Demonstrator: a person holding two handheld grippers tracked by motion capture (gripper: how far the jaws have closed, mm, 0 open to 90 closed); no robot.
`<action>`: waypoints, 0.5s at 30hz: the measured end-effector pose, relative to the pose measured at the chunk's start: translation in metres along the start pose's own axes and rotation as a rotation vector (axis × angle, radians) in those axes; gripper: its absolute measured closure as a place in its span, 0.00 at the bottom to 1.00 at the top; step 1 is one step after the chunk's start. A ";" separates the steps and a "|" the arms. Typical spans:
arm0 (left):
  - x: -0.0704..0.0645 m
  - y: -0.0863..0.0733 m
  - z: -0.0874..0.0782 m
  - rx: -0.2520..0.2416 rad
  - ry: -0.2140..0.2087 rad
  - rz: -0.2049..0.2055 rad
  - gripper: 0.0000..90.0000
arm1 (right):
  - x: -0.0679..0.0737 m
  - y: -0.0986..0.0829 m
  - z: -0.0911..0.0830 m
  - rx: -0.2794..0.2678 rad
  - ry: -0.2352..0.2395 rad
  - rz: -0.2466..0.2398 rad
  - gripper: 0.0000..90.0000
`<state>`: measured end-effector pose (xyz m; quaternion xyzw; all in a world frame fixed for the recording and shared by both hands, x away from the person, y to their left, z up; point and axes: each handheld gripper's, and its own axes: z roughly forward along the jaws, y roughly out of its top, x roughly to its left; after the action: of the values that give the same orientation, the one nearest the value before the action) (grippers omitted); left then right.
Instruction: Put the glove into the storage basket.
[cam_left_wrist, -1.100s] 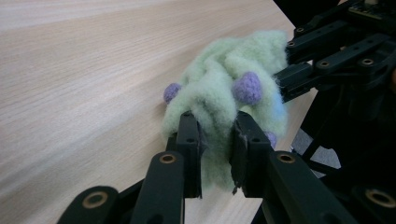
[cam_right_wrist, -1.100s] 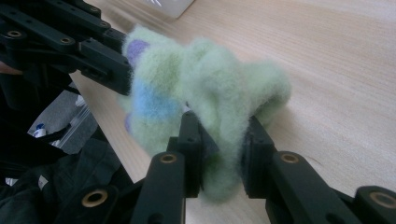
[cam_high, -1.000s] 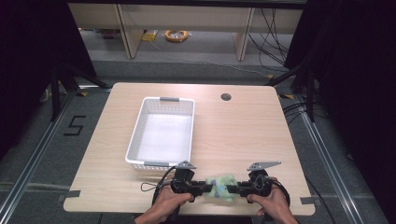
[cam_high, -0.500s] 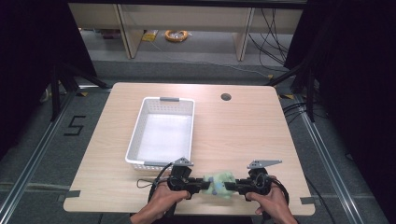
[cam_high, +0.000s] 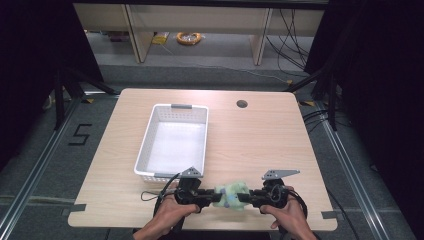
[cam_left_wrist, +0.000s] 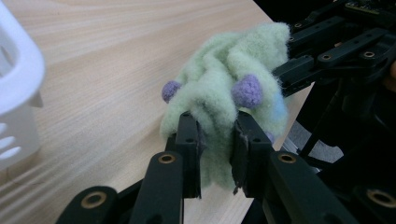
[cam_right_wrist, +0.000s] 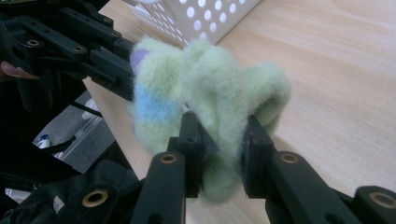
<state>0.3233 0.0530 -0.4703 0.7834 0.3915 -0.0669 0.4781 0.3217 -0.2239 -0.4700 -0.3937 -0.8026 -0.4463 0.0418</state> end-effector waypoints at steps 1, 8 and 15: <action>-0.001 0.001 -0.002 -0.005 0.003 -0.001 0.82 | 0.002 0.002 -0.001 0.004 0.000 0.004 0.83; -0.004 0.011 -0.016 -0.011 0.006 0.018 0.82 | 0.011 0.014 -0.005 0.001 0.002 0.001 0.83; -0.007 0.026 -0.035 -0.027 0.025 0.043 0.82 | 0.020 0.039 -0.009 -0.021 0.015 -0.027 0.82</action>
<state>0.3268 0.0706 -0.4298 0.7858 0.3812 -0.0415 0.4853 0.3316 -0.2071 -0.4297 -0.3800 -0.8026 -0.4583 0.0375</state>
